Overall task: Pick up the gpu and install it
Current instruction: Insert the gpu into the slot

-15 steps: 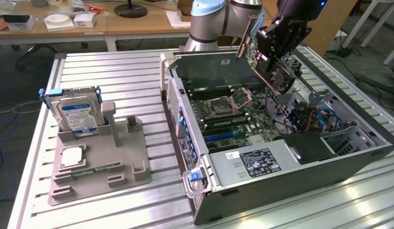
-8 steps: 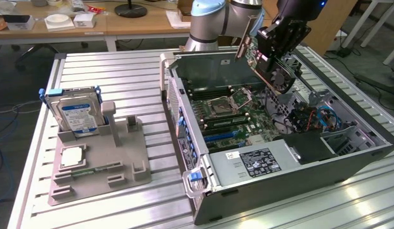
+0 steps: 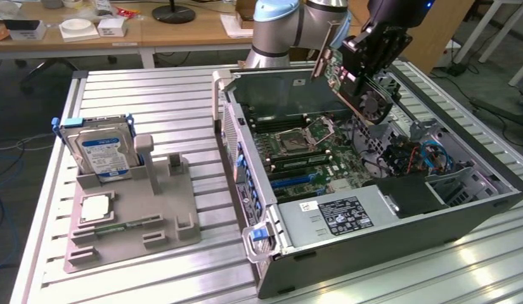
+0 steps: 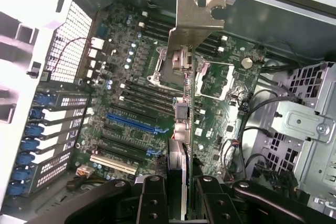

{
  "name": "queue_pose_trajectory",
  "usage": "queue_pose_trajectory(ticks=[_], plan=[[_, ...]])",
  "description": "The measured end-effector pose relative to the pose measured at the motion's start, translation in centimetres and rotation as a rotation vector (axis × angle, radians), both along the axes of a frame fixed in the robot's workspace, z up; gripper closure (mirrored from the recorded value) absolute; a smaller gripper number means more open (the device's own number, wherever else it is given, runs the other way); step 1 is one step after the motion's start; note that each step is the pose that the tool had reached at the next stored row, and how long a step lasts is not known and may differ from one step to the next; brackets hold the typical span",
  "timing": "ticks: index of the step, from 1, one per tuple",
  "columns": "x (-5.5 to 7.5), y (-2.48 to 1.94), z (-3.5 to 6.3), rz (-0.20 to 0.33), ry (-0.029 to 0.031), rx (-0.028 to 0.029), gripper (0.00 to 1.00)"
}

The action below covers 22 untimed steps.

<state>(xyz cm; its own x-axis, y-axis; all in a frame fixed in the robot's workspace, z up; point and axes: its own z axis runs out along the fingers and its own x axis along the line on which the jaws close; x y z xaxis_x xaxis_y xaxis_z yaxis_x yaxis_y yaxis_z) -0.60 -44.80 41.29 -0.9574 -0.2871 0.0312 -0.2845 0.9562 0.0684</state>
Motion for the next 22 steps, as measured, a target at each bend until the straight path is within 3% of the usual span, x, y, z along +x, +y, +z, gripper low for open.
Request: queue_pose_trajectory(ticks=[22], plan=[[0.0, 0.0, 0.0, 0.209, 0.0, -0.0001, 0.73]])
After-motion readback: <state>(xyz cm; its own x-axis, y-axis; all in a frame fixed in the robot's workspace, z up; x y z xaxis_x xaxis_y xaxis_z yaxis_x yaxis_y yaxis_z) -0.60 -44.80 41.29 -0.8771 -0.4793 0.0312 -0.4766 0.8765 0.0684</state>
